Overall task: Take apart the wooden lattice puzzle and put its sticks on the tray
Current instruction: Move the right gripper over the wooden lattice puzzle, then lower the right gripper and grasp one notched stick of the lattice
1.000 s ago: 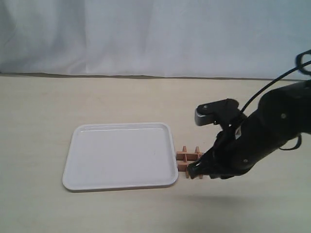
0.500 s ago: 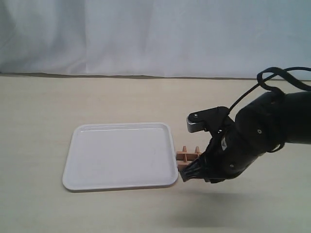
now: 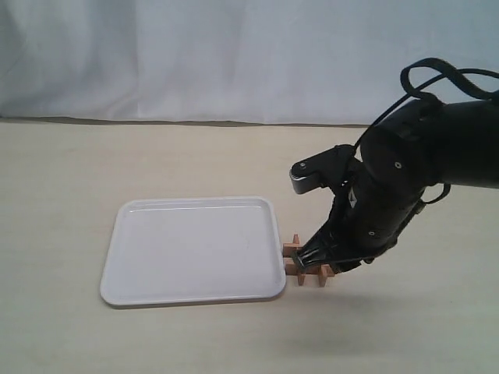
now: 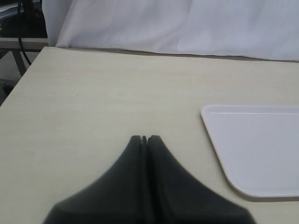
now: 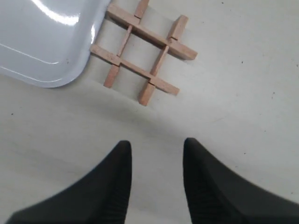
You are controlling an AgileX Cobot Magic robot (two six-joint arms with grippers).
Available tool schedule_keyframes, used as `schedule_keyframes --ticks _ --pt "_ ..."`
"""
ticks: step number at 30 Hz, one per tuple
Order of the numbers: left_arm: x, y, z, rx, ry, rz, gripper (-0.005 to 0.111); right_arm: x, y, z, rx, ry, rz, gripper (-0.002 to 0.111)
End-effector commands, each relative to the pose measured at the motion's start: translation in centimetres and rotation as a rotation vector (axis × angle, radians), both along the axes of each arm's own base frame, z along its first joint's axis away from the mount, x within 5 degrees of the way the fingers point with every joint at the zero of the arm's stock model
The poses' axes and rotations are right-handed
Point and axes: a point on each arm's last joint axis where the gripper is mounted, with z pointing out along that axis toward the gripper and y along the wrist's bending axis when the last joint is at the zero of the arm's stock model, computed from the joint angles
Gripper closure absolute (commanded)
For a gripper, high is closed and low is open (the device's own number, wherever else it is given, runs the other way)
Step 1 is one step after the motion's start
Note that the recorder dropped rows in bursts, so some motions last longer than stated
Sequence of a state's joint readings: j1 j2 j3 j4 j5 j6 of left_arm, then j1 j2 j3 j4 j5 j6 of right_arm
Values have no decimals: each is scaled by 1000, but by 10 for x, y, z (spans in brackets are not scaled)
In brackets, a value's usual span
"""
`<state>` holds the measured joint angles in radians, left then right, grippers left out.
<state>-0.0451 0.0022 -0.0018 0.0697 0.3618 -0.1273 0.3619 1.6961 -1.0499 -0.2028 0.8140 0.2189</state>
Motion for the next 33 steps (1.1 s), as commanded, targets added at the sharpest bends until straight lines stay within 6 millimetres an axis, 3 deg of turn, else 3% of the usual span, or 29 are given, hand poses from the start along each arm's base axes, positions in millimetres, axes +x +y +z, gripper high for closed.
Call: schedule_keyframes --ticks 1,8,10,14,20,26,33 --pt "0 0 1 -8 -12 -2 107 -1 0 -1 21 9 -96 72" --pt "0 0 1 -8 -12 -2 107 -3 -3 -10 -1 -24 -72 72" --pt "0 0 1 -8 -12 -2 107 -5 -5 -9 -55 11 64 73" --pt "0 0 1 -6 -12 -1 107 -4 -4 -9 -66 6 128 73" --pt "0 0 0 -6 -10 -1 107 -3 -11 -8 -237 52 488 73" --pt "0 0 0 -5 -8 -1 107 -1 -7 -8 -254 36 696 73" --pt "0 0 0 -5 -8 -1 107 3 -3 -30 -254 105 881 73"
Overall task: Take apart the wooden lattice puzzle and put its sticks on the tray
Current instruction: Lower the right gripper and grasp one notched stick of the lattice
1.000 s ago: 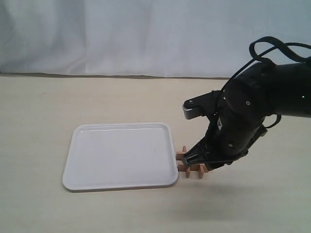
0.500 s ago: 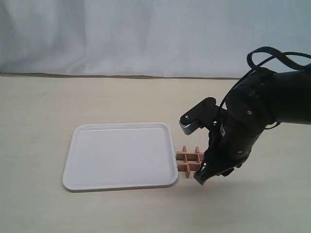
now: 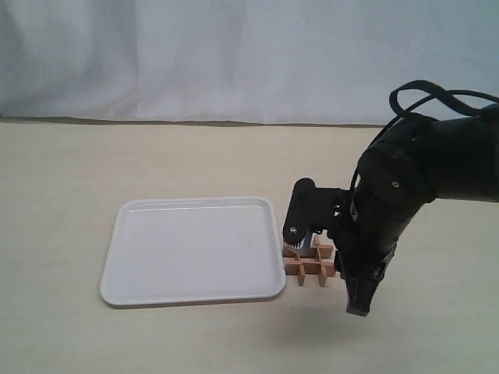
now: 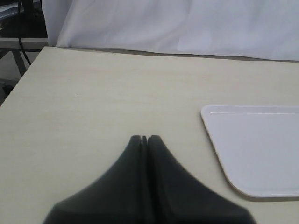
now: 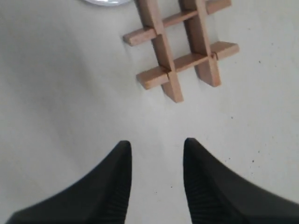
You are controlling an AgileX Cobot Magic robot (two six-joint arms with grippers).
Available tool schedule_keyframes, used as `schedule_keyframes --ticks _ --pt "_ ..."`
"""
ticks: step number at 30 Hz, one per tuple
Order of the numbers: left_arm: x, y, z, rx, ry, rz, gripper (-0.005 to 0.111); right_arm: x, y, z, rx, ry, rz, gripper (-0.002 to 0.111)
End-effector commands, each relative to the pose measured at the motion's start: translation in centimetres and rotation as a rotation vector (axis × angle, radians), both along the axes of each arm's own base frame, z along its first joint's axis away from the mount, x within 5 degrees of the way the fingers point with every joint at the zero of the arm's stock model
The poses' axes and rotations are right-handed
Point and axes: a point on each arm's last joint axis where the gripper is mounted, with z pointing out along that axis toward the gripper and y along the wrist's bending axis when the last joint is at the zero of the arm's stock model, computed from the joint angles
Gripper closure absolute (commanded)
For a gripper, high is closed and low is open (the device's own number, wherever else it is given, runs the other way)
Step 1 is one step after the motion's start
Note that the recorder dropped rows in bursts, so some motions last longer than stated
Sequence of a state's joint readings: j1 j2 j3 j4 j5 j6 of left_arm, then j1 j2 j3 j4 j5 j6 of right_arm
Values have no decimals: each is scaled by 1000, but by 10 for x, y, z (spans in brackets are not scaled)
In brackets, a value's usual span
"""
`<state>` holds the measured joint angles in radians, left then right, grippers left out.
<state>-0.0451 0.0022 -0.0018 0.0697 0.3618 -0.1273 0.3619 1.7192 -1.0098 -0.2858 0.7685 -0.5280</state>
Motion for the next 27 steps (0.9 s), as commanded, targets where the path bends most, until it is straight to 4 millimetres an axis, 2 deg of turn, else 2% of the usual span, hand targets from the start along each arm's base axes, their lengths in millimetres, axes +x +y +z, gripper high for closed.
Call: schedule_keyframes --ticks 1,2,5,13,23,27 --pt "0 0 0 -5 -8 -1 107 5 3 -19 -29 56 118 73" --pt "0 0 0 -5 -8 -1 107 8 4 -25 -25 43 134 73" --pt "0 0 0 -5 -8 -1 107 12 7 -25 3 -6 144 73" --pt "0 0 0 -8 -8 -1 107 17 5 -42 -72 23 236 73" --pt "0 0 0 -8 -8 -1 107 22 7 -41 -72 -33 277 73" --pt "0 0 0 -8 -8 -1 107 23 7 -47 -75 -17 278 73"
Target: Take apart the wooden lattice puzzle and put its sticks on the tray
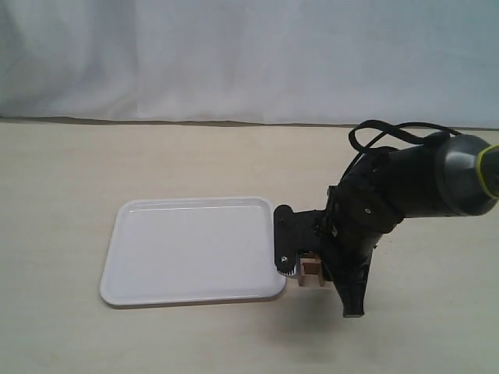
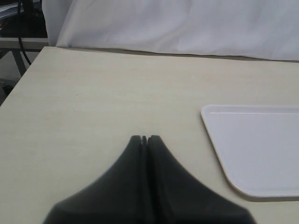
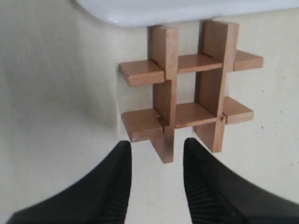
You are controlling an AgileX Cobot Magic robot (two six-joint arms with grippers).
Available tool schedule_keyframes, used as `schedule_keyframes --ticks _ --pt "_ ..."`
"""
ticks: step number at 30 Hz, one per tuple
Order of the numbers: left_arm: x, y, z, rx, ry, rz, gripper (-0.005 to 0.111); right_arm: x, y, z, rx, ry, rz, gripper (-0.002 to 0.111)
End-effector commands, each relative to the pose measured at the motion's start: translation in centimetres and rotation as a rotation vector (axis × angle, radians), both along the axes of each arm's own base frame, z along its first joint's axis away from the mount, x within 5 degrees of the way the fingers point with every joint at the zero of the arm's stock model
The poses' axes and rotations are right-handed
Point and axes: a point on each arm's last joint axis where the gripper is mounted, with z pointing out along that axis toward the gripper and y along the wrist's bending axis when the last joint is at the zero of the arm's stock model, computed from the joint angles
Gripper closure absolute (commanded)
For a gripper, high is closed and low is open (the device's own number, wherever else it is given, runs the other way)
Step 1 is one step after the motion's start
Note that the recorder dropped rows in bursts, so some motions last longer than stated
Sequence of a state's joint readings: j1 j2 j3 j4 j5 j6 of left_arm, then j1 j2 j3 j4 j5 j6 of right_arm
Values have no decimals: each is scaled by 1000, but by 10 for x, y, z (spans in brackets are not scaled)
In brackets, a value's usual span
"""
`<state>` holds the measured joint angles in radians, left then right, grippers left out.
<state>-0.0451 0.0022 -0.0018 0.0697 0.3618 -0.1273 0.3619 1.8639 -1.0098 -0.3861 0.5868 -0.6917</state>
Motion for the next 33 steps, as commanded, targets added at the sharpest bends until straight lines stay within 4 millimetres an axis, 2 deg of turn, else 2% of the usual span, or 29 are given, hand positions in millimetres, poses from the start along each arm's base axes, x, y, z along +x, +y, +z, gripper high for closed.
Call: schedule_keyframes --ticks 1,13,21,33 --pt "0 0 0 -8 -8 -1 107 1 0 -7 -7 11 12 73" --pt "0 0 0 -6 -8 -1 107 3 0 -18 -35 32 35 73" --pt "0 0 0 -6 -8 -1 107 4 -2 -19 -70 24 68 104" --pt "0 0 0 -6 -8 -1 107 3 -5 -19 -97 41 71 104"
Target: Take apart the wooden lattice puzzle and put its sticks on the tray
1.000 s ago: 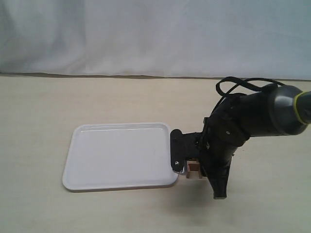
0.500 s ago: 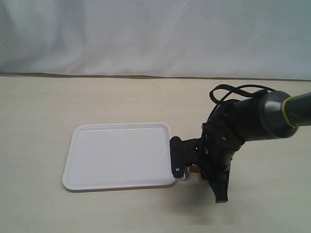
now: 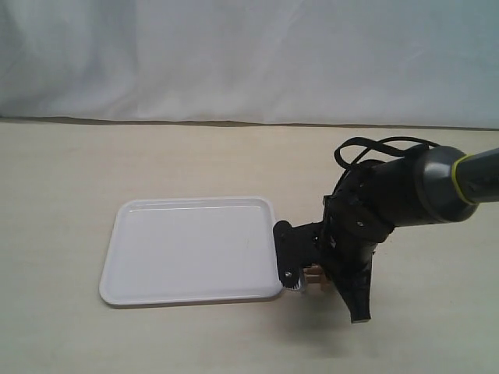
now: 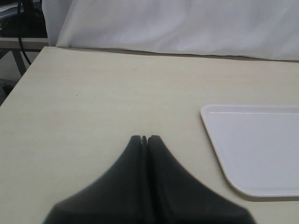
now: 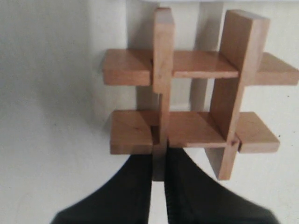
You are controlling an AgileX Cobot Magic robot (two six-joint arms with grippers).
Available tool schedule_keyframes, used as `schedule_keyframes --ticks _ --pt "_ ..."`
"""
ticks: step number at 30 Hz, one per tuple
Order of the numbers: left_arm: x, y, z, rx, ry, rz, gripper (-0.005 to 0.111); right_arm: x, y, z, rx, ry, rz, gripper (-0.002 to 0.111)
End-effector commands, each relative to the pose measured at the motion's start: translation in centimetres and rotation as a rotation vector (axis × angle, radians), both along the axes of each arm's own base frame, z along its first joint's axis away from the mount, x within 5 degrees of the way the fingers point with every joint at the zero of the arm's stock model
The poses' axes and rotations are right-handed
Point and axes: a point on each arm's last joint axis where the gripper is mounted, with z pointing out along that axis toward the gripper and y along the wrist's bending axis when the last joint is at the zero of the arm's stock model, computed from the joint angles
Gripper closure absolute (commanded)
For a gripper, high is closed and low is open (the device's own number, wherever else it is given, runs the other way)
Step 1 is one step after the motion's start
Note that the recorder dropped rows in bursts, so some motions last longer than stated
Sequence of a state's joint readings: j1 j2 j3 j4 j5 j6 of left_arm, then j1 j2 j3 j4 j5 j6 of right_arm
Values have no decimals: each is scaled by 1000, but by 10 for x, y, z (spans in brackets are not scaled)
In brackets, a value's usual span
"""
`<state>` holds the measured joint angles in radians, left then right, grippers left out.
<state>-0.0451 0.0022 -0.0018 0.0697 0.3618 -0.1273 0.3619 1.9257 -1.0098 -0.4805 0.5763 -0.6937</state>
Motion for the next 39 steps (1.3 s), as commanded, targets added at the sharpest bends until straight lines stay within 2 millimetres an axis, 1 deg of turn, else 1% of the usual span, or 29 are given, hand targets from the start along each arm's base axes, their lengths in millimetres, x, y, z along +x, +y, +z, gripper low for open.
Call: schedule_keyframes --ticks 1,6,14,22,25,28,34,39 --pt "0 0 0 -6 -8 -1 107 -1 -3 1 -30 18 1 104" --pt "0 0 0 -6 -8 -1 107 -3 -6 2 -70 40 2 104" --pt "0 0 0 -8 -8 -1 107 -3 -6 14 -55 4 -5 104" --pt "0 0 0 -8 -8 -1 107 -5 -7 18 -62 6 -12 104" --pt "0 0 0 -8 -8 -1 107 -5 -8 22 -60 -5 -14 104" --pt "0 0 0 -8 -8 -1 107 -6 -8 31 -54 -24 -16 104" --pt "0 0 0 -8 -8 -1 107 -7 -8 55 -29 -93 -9 104" --pt "0 0 0 -8 -8 -1 107 1 -2 81 56 -175 -83 104"
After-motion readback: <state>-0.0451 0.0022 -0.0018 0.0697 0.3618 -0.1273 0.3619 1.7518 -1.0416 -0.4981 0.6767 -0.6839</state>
